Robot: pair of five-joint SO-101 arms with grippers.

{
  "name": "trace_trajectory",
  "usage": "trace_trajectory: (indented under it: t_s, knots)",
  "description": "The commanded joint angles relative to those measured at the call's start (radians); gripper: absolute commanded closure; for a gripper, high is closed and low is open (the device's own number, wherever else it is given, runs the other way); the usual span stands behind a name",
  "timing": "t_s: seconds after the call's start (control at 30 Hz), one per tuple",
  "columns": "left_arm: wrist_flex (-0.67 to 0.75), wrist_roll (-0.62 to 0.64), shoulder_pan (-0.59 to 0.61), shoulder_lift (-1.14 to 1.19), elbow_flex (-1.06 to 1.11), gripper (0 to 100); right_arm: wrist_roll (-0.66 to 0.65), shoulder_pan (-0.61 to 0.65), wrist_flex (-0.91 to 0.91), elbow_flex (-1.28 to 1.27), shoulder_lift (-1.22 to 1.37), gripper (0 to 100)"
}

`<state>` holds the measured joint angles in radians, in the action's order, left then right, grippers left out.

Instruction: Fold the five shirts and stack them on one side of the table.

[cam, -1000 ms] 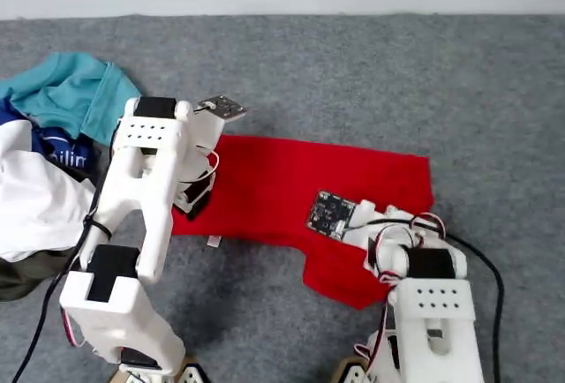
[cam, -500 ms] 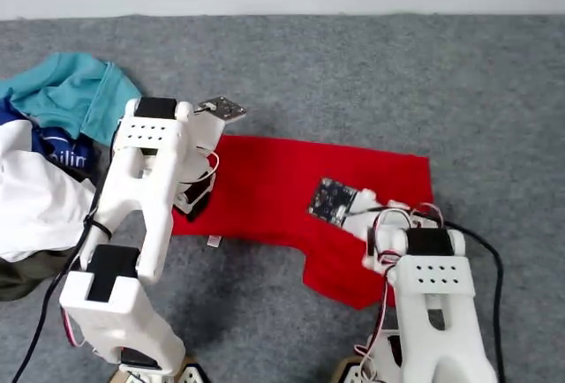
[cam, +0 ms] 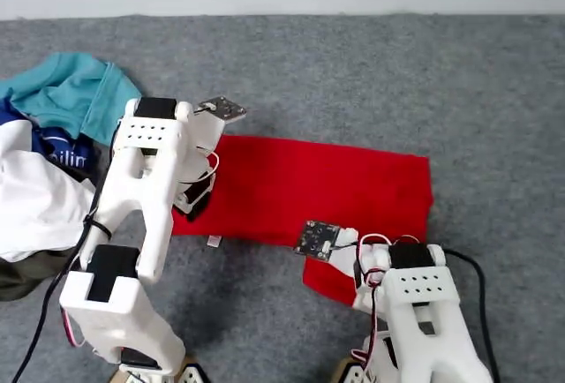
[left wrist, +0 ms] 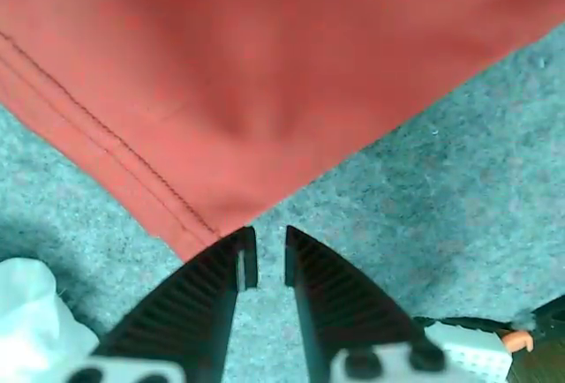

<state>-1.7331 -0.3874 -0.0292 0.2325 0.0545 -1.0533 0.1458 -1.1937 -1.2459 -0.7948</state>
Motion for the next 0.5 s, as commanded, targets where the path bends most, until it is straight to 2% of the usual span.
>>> trace_trajectory:
  t_s: [0.0,0.23,0.47]
  knots:
    - [-0.020,-0.006,-0.006,-0.051,0.016,94,0.021,0.042,-0.021,-0.003,0.042,85.1]
    - [-0.018,-0.008,-0.006,-0.051,0.027,94,0.104,0.156,-0.038,-0.029,0.054,85.1]
    - [-0.018,-0.008,-0.006,-0.051,0.027,94,0.138,0.170,0.096,-0.110,0.054,85.1]
